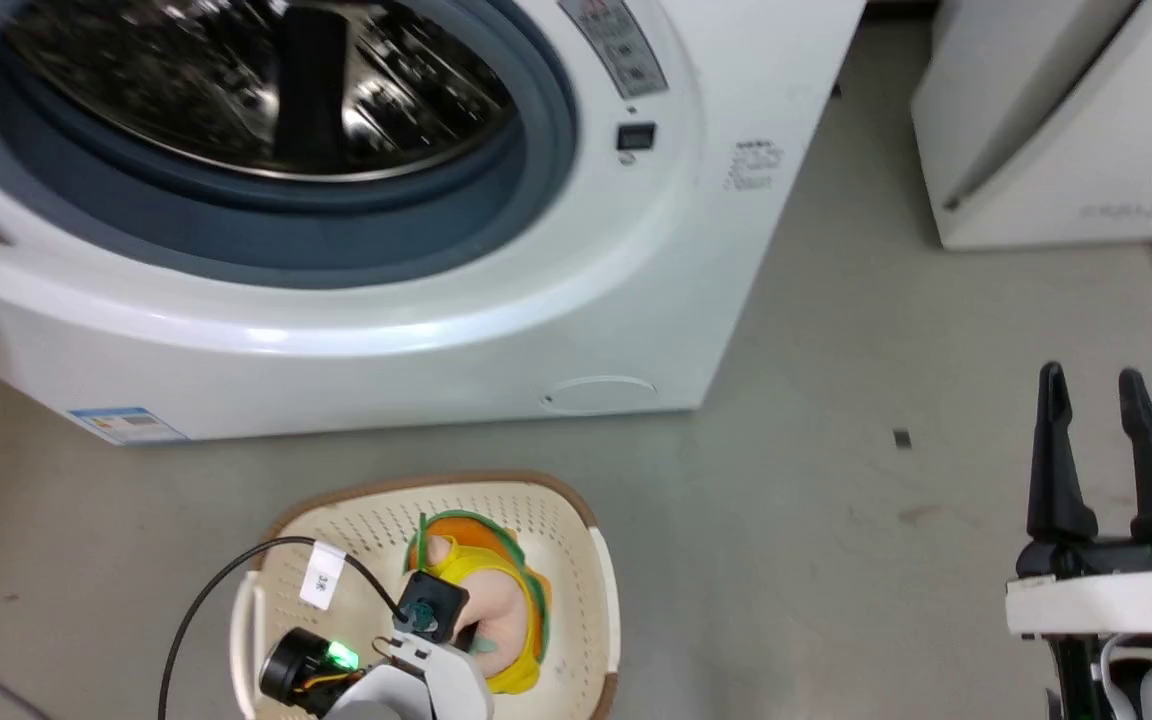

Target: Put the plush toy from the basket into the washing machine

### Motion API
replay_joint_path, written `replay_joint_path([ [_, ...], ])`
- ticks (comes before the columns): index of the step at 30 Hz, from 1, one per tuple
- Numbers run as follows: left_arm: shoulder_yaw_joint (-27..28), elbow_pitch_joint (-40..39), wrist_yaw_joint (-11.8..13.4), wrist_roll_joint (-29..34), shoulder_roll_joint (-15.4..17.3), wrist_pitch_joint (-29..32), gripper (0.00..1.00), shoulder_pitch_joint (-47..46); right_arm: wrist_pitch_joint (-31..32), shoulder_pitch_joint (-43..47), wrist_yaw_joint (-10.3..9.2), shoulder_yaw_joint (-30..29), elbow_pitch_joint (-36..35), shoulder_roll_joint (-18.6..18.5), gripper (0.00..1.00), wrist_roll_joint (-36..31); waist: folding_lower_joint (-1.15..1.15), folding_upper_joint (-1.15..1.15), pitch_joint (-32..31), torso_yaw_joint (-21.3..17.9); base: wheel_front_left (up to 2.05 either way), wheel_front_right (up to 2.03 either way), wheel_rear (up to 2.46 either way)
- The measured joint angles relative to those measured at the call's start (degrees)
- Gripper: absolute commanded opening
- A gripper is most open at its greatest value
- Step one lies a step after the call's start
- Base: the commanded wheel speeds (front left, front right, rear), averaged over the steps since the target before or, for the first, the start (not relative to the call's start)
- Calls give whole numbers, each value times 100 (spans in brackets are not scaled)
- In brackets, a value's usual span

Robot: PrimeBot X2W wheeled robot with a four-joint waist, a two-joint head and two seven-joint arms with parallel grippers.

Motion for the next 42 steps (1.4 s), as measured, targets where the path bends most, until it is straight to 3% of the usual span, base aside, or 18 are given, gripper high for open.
replay_joint_path([
  [5,23,-377,76,-107,-8,-31,0,166,0,156,0,-24,10,0,100,-88,0,0,-269,156,0,0,0],
  [16,435,-2371,538,-71,99,-46,0,853,0,478,0,-12,16,0,100,-126,0,0,-816,437,0,0,0],
  [22,783,-3230,644,27,190,-46,0,1100,0,559,0,-5,12,0,100,-167,0,0,-943,526,0,0,0],
  [32,1578,-4423,847,222,276,-46,0,1159,0,556,0,44,-31,0,100,-182,0,0,-853,508,0,0,0],
  [42,2292,-4836,888,414,288,-46,0,877,0,343,0,119,-85,0,100,-182,0,0,-397,365,0,0,0],
])
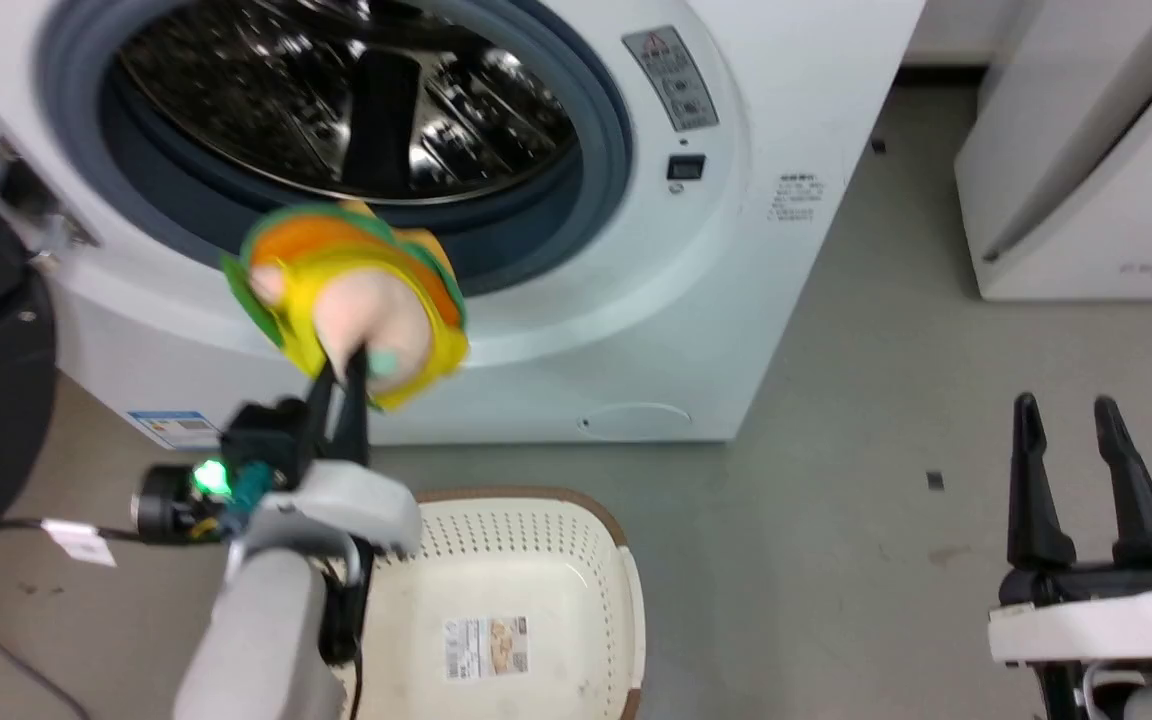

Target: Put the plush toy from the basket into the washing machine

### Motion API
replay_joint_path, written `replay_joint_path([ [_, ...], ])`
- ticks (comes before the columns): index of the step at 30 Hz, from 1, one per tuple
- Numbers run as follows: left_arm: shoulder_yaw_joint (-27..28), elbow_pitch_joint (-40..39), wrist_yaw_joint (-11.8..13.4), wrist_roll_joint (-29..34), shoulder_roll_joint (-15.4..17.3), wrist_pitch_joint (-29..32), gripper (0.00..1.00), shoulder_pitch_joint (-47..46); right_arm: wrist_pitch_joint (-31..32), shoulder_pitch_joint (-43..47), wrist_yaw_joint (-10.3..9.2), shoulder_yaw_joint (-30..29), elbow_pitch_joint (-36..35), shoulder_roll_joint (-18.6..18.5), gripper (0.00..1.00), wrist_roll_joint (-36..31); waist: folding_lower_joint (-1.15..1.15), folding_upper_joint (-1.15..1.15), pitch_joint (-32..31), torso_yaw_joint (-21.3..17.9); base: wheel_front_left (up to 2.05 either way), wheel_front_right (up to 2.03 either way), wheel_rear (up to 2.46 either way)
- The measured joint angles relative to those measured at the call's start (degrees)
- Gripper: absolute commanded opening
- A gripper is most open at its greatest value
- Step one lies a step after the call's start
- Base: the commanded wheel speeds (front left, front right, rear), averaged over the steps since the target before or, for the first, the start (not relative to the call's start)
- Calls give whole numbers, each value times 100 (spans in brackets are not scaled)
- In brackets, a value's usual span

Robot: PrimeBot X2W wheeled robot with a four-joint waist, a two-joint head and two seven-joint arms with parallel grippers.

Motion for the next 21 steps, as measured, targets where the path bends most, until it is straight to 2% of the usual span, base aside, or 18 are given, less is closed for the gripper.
replay_joint_path([
  [9,582,86,-63,136,24,0,0,-873,0,-488,0,157,-57,0,100,40,0,0,678,-355,0,0,0],
  [15,862,274,-136,255,182,0,0,-1491,0,-667,0,223,-77,0,100,125,0,0,1085,-622,0,0,0],
  [21,1169,446,-99,270,336,0,0,-2066,0,-859,0,310,-93,0,100,286,1,0,1455,-915,0,0,0],
])
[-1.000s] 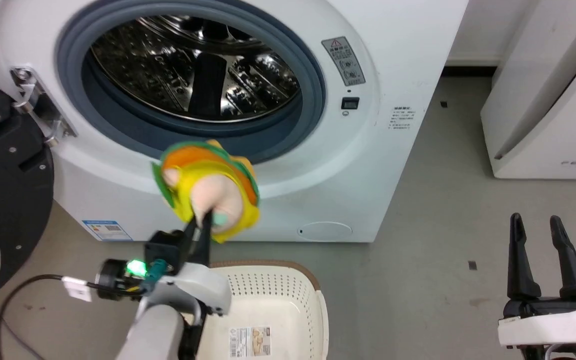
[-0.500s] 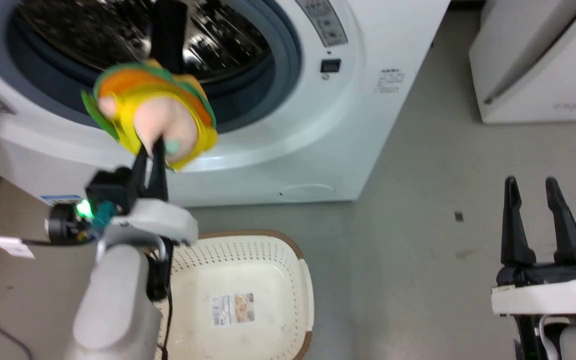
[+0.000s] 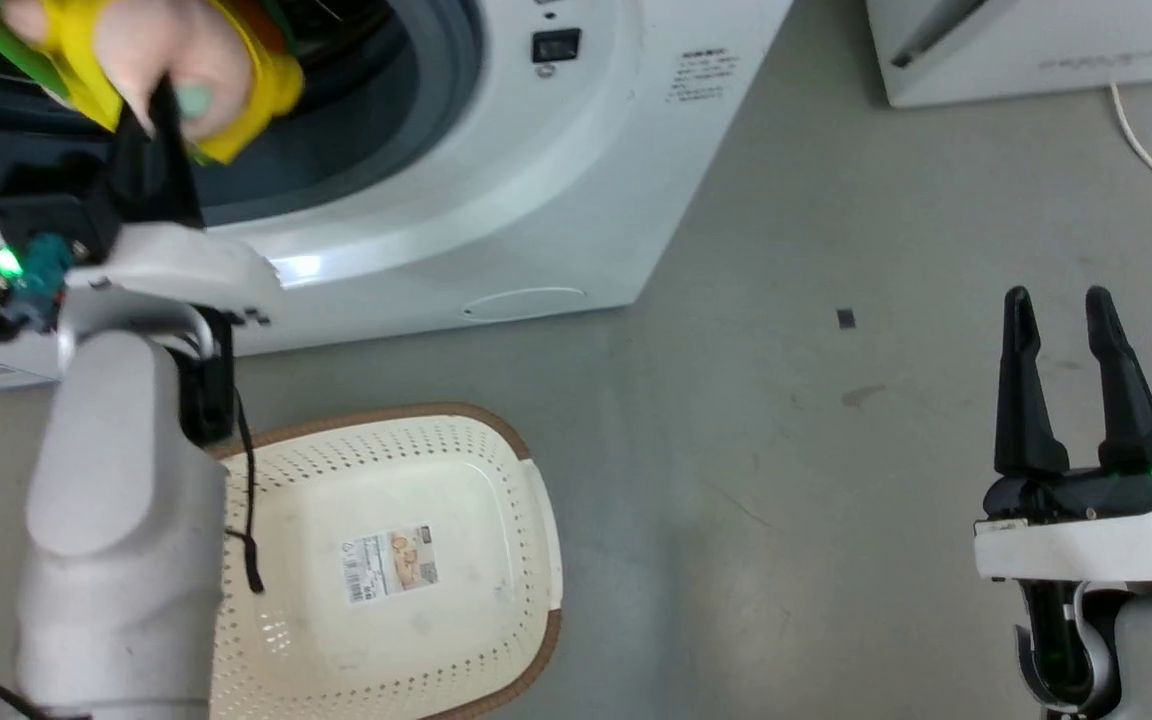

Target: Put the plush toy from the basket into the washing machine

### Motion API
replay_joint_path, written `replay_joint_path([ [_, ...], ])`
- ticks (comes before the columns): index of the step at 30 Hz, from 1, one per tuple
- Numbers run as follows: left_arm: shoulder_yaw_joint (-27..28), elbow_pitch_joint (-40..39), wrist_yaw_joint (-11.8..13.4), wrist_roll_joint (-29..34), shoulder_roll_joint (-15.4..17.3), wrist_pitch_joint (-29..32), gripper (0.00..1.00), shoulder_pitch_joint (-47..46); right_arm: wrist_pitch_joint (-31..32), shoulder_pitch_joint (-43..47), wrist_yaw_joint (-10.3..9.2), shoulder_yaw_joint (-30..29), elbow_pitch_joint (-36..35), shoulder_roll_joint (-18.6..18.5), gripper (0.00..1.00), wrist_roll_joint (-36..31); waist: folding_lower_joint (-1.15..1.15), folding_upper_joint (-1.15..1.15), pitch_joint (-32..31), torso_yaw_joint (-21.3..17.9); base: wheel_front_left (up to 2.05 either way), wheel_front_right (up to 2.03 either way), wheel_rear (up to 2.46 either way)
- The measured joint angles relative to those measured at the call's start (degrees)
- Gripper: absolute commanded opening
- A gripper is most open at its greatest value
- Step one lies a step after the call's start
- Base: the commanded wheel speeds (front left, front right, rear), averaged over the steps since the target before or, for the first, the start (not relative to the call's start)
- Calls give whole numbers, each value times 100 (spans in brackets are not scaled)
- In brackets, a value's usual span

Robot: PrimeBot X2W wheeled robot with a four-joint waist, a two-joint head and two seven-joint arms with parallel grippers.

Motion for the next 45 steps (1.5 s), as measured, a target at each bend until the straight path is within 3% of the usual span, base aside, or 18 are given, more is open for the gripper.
replay_joint_path([
  [11,266,511,1,140,502,0,0,-1284,0,-243,0,192,-168,0,100,151,0,0,613,-478,0,0,0],
  [25,297,1125,26,205,894,0,0,-2401,0,-404,0,454,-444,0,100,249,0,0,1178,-739,0,0,0],
  [26,298,1141,49,210,913,0,100,-2430,0,-411,0,464,-444,0,100,250,1,0,1200,-744,0,0,0],
  [35,257,1378,-4,227,924,-2,100,-2451,0,-444,0,486,-426,0,100,134,0,0,1108,-686,0,0,0],
  [45,299,1294,-53,122,490,-2,100,-1445,0,-366,0,520,-326,0,100,-141,0,0,475,-469,0,0,0],
])
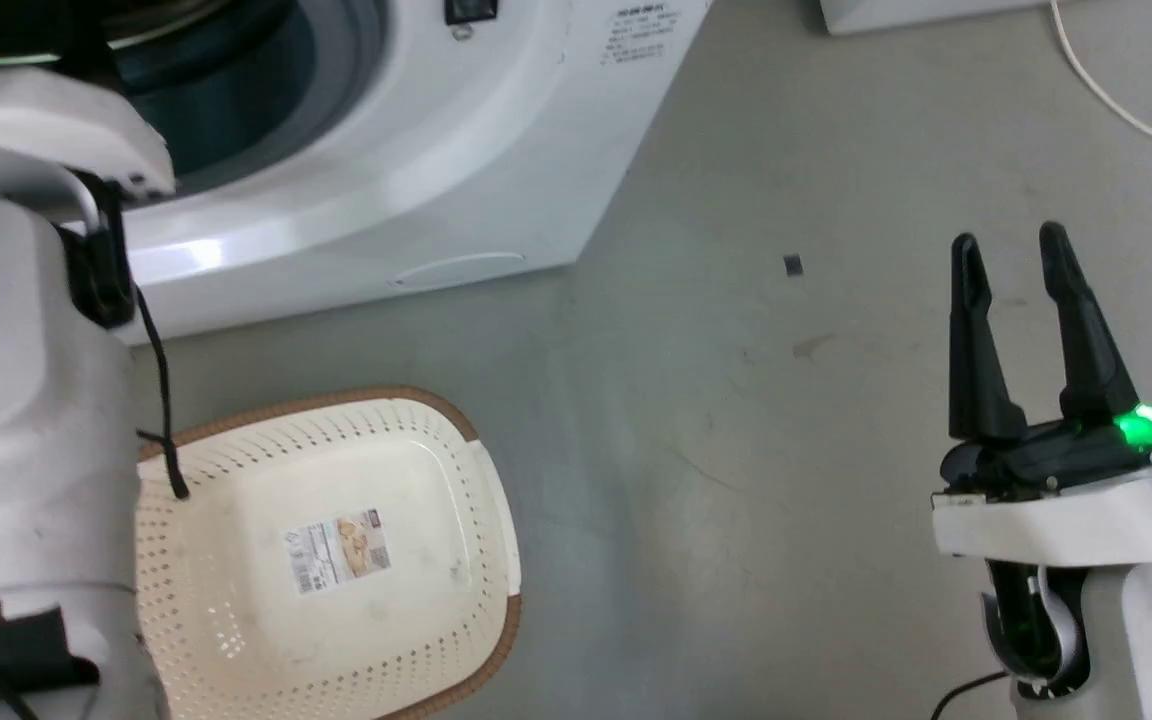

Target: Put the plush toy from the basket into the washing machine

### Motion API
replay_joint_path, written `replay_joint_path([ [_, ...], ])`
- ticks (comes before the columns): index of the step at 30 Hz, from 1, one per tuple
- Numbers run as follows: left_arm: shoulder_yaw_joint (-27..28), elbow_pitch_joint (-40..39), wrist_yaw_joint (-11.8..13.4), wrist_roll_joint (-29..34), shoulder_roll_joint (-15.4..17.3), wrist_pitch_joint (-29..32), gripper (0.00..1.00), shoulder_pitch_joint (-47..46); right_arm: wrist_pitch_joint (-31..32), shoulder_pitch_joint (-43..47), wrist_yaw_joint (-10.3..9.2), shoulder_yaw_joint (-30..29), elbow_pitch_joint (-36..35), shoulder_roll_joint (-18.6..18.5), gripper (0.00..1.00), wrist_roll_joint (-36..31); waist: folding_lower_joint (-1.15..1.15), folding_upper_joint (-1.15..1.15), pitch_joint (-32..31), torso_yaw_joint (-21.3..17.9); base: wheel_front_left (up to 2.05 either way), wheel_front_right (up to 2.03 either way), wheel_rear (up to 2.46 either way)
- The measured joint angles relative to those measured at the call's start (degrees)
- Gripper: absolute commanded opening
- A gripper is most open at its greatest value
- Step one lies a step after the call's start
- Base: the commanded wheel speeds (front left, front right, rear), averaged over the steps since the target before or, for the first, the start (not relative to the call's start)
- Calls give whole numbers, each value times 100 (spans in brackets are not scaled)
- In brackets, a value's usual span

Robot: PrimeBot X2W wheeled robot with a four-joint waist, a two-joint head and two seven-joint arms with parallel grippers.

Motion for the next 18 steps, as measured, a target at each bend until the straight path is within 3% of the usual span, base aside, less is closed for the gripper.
replay_joint_path([
  [18,-92,-1934,-2,80,-901,-5,100,2385,0,595,0,-245,290,-1,100,-847,-1,0,-1272,878,0,0,0],
])
